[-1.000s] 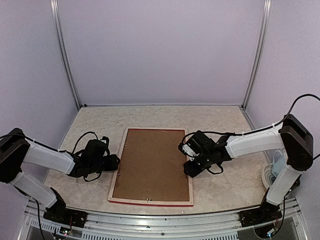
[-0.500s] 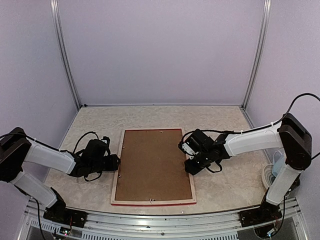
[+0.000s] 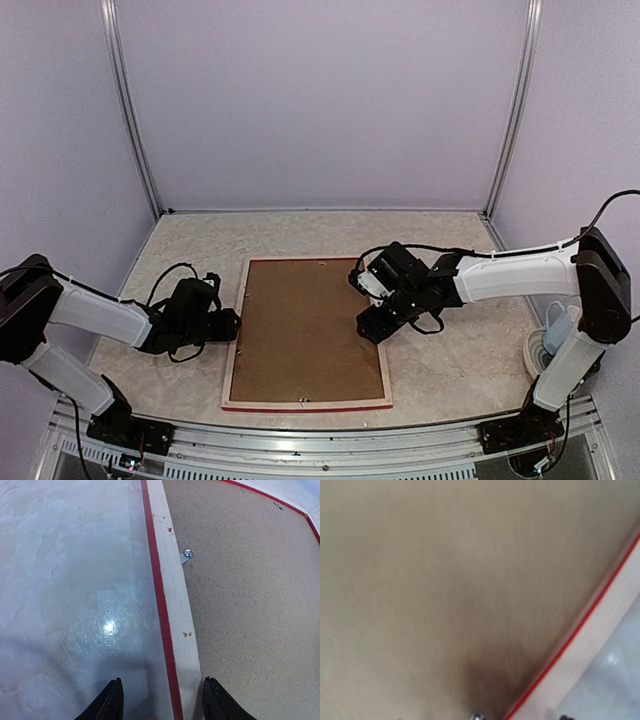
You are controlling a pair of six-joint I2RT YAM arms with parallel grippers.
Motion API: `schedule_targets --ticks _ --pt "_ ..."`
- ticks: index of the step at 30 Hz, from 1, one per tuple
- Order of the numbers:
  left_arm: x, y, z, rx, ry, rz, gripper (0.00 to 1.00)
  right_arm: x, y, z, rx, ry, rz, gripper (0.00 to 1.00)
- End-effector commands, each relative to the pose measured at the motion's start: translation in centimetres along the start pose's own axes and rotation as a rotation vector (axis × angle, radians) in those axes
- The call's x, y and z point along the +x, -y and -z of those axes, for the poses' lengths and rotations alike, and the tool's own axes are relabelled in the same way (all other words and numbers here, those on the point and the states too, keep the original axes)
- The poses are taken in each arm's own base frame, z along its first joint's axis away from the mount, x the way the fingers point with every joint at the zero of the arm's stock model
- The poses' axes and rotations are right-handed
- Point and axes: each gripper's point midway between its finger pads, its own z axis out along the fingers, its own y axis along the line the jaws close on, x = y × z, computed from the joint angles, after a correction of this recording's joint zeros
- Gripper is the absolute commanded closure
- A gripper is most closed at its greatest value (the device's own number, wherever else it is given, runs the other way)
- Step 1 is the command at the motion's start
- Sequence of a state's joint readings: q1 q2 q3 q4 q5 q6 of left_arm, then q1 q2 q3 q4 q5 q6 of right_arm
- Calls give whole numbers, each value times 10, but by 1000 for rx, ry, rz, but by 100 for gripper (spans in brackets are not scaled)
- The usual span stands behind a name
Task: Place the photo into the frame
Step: Press the fastener onto the backboard.
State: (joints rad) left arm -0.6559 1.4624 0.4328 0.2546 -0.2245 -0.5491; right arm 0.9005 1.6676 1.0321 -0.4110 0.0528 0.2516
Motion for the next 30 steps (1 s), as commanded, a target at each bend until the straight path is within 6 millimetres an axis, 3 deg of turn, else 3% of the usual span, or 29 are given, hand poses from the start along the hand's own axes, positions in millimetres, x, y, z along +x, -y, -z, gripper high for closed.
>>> schedule_targets --ticks 1,8,15,30 --pt "0 0 -3 -5 -13 -18 46 -8 2 6 34 1 42 32" --pt "-1 1 -2 -1 -11 -17 46 11 12 -16 88 -79 68 28" --pt "0 1 -3 0 -13 -19 46 19 17 -22 93 -106 64 27" --pt "1 1 -3 2 -19 -22 46 32 23 -29 55 -153 62 39"
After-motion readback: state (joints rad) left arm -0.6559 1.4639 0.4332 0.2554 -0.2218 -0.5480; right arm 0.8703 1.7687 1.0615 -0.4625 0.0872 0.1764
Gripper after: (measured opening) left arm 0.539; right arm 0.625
